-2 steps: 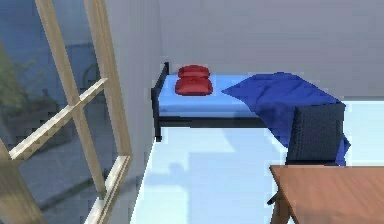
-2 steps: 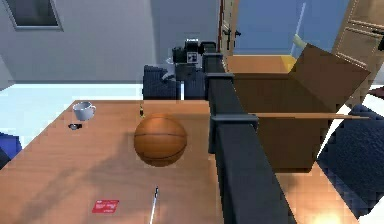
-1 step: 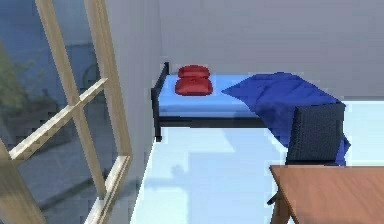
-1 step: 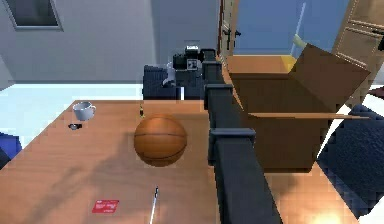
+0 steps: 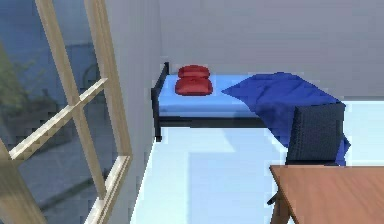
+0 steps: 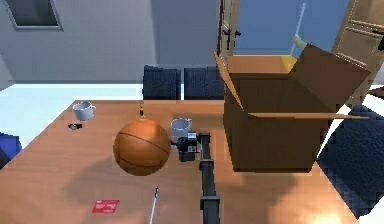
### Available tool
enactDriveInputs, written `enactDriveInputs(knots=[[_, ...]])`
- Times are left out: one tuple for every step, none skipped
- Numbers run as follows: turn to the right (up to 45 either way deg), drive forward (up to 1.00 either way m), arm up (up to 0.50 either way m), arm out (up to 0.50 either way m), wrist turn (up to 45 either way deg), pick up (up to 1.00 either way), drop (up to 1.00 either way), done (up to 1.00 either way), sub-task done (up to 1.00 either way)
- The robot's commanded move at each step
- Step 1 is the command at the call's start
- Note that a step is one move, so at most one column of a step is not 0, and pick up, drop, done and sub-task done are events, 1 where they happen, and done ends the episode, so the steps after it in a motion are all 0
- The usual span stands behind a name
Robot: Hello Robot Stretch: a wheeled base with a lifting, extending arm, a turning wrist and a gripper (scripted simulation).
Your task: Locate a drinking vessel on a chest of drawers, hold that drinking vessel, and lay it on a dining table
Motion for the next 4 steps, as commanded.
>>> enactDriveInputs(knots=[[0.0,0.00,0.00,0.00,0.0,0.00,1.00,0.00,0.00],[0.0,0.00,0.10,0.00,0.0,0.00,0.00,0.00,0.00],[0.0,0.00,0.00,-0.08,0.0,0.00,0.00,0.00,0.00],[0.0,0.00,0.00,0.00,0.0,0.00,0.00,1.00,0.00]])
